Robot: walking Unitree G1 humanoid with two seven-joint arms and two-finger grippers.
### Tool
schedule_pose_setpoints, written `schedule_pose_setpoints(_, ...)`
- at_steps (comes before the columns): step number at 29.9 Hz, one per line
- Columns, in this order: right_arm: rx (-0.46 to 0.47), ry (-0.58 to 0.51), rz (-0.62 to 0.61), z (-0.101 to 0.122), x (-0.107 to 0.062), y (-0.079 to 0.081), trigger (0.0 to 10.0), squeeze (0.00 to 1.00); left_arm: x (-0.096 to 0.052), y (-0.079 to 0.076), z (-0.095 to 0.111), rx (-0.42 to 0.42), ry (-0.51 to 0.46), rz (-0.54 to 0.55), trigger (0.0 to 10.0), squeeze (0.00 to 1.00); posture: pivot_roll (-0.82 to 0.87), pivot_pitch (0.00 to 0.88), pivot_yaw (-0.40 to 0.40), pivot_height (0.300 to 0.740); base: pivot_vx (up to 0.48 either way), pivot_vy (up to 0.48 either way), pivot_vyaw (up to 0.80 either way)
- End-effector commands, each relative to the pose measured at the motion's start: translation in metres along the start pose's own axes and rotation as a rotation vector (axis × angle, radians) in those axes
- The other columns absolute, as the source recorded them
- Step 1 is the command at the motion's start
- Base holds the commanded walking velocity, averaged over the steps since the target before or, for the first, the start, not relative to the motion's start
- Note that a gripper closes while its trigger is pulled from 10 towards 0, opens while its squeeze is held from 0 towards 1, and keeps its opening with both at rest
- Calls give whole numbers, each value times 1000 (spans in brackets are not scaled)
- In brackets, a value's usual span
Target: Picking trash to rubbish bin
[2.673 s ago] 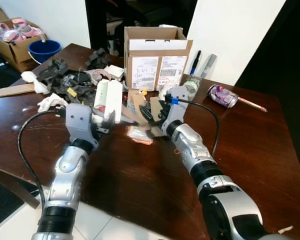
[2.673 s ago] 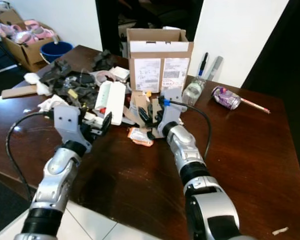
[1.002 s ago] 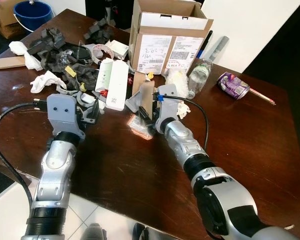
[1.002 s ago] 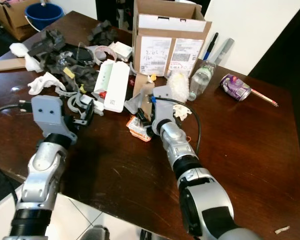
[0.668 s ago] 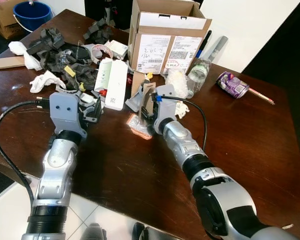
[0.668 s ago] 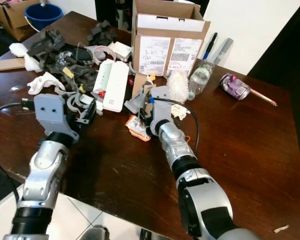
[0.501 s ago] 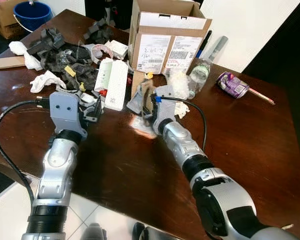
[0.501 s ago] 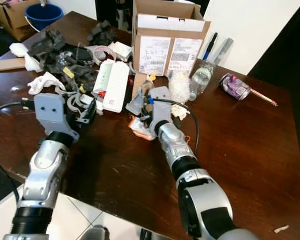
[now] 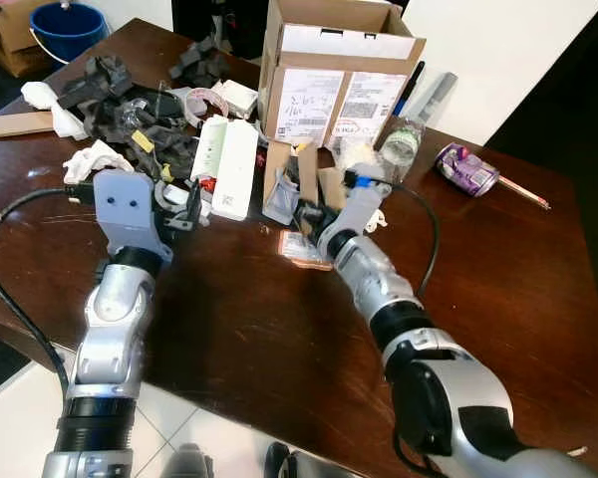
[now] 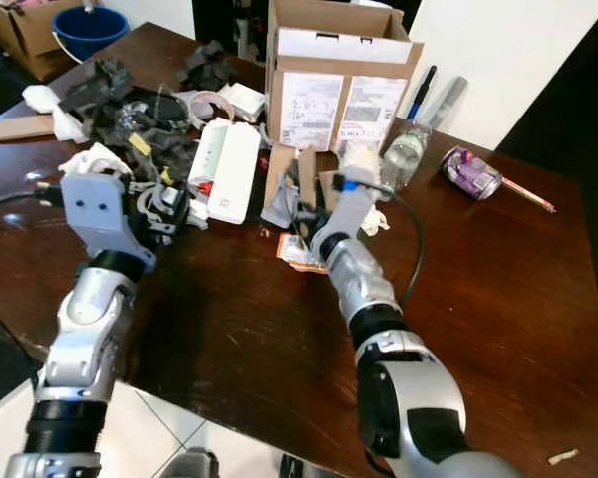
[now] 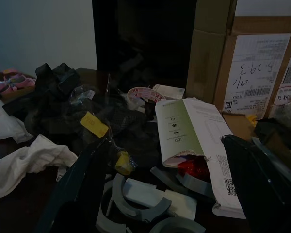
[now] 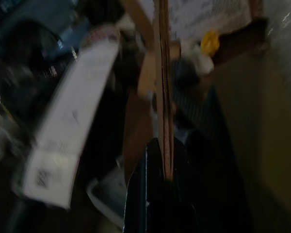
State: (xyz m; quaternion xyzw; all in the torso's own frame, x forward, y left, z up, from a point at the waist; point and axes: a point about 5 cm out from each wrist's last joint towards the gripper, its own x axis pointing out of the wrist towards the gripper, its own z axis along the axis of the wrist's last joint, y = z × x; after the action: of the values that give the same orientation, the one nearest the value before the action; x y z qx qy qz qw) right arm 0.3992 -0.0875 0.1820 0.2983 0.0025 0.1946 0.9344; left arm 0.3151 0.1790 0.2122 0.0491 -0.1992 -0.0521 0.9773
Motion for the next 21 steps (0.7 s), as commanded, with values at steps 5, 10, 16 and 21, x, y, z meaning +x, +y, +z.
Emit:
schedule_pose_setpoints(5, 102, -55, -9, 12, -4, -10, 0, 0, 1, -2, -5, 3, 35, -26, 10000, 0, 185, 187, -128, 740, 0, 0, 0)
schedule_pose_setpoints(10, 154, -99, 37, 22, -4, -10, 0, 0, 3, 1, -2, 22, 27, -32, 10000, 0, 185, 186, -128, 740, 0, 0, 0)
schedule_pose_setpoints(16, 162, -127, 258, 34, -10, 2, 0, 0, 11, 6, -13, 25, 81, -86, 10000, 0, 170, 204, -141, 740, 0, 0, 0)
schedule_pose_setpoints(21, 150, -118, 282, 34, -15, 1, 0, 0, 18, 9, -20, 13, 109, -94, 10000, 0, 153, 222, -147, 740, 0, 0, 0)
